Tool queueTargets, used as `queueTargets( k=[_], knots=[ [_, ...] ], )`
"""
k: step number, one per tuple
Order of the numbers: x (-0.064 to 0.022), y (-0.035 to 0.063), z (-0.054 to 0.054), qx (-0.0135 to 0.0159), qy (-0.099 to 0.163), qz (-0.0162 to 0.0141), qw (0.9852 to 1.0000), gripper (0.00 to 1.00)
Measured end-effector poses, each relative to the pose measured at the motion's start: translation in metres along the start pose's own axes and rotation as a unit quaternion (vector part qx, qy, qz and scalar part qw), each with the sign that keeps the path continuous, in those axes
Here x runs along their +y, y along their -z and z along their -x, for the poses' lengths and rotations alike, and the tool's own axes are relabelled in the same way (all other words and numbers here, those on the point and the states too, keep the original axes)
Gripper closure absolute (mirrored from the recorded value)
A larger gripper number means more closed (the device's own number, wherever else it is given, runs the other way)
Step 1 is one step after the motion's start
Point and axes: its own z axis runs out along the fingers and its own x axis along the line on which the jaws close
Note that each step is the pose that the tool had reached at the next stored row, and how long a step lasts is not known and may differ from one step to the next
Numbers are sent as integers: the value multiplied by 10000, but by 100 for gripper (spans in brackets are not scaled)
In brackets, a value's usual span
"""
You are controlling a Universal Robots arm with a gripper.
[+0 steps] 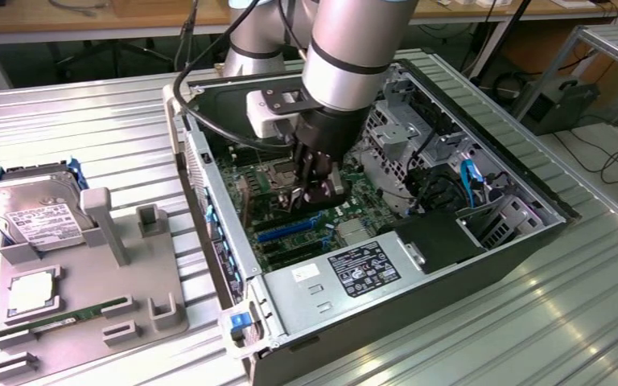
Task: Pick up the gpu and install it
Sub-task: 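Insert the gpu into the slot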
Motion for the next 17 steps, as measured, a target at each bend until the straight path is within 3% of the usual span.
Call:
queueTargets(
  k=[2, 3, 4, 17],
  knots=[
    [1, -12, 56, 92, -4, -2, 10000, 74],
    [1, -19, 78, 123, -5, -3, 9999, 74],
    [2, -25, 91, 135, -6, -3, 9999, 74],
    [55, -123, 59, 136, -6, -3, 9999, 74]
  ],
)
